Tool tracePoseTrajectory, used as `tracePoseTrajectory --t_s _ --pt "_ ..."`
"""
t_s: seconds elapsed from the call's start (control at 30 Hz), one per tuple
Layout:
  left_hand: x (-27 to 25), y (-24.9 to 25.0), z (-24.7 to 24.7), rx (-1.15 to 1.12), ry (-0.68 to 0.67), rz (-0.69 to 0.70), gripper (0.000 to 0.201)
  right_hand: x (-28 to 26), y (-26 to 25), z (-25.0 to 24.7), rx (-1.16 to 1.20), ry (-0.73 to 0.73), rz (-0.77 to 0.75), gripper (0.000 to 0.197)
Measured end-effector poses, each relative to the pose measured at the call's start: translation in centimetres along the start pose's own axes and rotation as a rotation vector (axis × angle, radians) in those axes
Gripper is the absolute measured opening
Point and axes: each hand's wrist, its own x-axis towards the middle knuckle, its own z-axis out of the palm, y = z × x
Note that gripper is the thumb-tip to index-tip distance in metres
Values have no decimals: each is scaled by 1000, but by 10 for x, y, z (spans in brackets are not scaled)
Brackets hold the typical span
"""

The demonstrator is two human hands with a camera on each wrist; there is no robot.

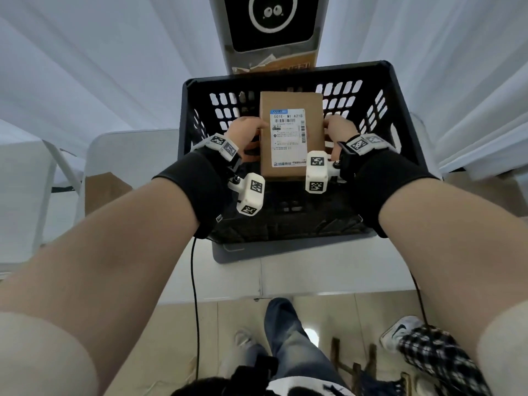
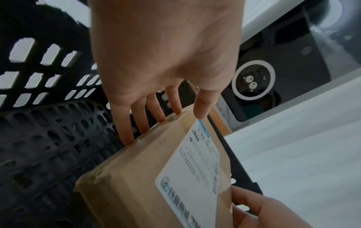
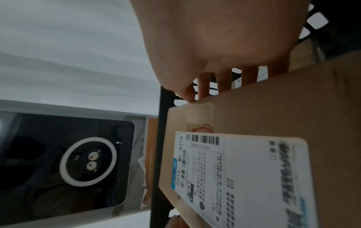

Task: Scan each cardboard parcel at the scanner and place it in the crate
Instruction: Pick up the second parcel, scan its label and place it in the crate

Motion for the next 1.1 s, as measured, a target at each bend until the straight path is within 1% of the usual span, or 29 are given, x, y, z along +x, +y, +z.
tracePoseTrajectory --t_s 0.07,0.13,0.2,0.33,0.4,0.53,0.63,0.77,0.83,0.97,1.0,1.03,1.1 --pt "9 -4 1 -2 6 -12 38 5 2 3 -2 -7 28 54" --pt "19 -7 3 -5 23 -31 36 32 14 1 -12 -3 37 63" --pt "31 -12 4 -11 46 -59 37 35 17 4 -37 14 59 67" --pt "68 -29 9 -1 57 -131 52 30 13 12 -103 -33 87 54" --pt "75 -32 12 4 53 -163 57 37 18 15 -148 -67 97 54" --pt "81 -28 19 16 38 -196 42 58 26 17 -265 -143 84 52" --pt "83 -23 25 32 32 -224 36 66 25 18 -328 -149 82 51" --pt "92 -23 32 85 -2 -248 43 78 27 18 -391 -175 103 51" --pt "98 -23 33 104 5 -255 40 83 27 16 -405 -183 109 51" --pt "107 -26 33 124 8 -277 14 86 28 15 -381 -183 137 53" --pt "107 -26 32 118 11 -280 9 85 27 15 -382 -188 144 53" --pt "106 -25 32 118 11 -280 8 83 26 16 -388 -189 143 53" --pt "103 -24 30 121 -11 -277 15 78 23 18 -388 -167 146 53"
